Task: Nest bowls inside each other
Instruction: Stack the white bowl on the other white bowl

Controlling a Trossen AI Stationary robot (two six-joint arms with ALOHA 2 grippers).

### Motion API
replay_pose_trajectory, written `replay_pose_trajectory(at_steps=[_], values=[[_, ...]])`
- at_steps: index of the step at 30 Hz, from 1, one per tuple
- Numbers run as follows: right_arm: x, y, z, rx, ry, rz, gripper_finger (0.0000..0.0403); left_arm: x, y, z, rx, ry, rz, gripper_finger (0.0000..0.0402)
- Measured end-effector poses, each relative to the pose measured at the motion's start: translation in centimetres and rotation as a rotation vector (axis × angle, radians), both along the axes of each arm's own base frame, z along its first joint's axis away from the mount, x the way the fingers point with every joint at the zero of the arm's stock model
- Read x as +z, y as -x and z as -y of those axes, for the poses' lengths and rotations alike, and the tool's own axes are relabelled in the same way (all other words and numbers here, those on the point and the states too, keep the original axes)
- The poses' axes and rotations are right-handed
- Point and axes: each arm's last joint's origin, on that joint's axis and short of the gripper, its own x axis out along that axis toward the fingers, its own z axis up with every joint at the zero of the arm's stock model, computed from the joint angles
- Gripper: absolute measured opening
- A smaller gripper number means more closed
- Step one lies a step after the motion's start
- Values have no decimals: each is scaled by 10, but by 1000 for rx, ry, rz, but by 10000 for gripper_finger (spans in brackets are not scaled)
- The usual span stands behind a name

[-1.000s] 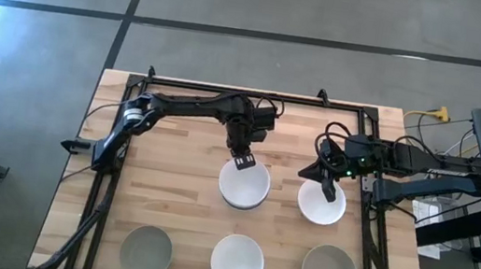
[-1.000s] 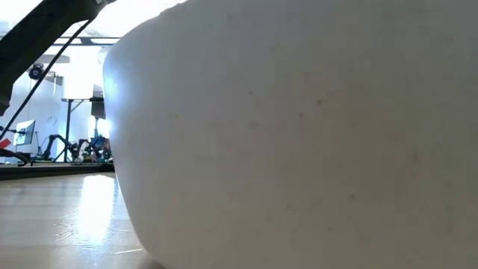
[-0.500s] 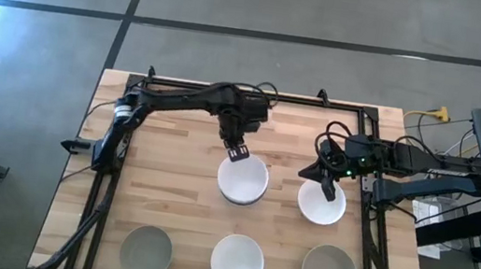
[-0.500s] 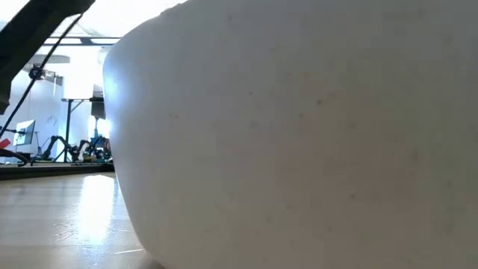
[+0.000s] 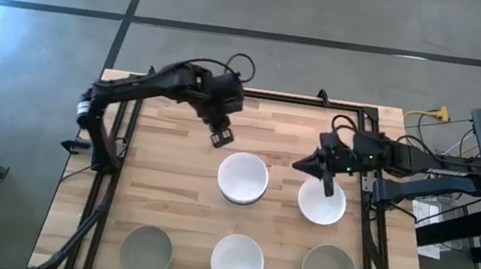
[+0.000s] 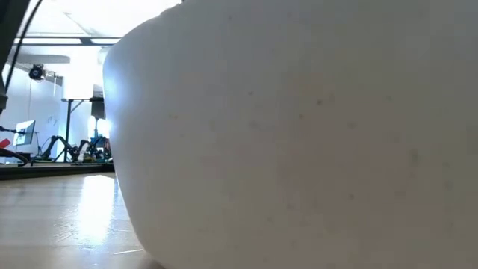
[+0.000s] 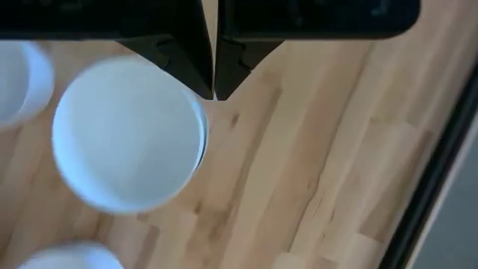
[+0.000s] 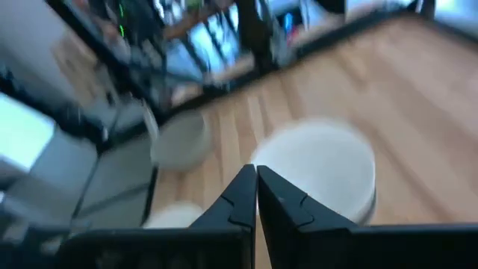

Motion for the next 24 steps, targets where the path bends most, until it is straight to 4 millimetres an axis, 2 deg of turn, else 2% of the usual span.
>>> replay_pose_trajectory(at_steps=[5, 9, 13, 17, 21, 24], values=[[13, -12, 3, -98, 9, 168, 9, -10, 30, 7, -93, -45, -10, 0], [19, -24, 4, -128, -56, 269, 9, -23, 52, 14, -125, -21, 142, 0], [25, -40, 4, -135, -108, 404, 9, -30, 73, 23, -163, 0, 483, 0], [38, -50, 4, -124, -138, 624, 9, -31, 94, 28, -84, 30, 858, 0], [58, -41, 4, -112, -131, 852, 9, -27, 114, 33, -80, 21, 1228, 0], [71, -24, 4, -113, -103, 938, 9, -28, 126, 35, -108, -21, 1398, 0]])
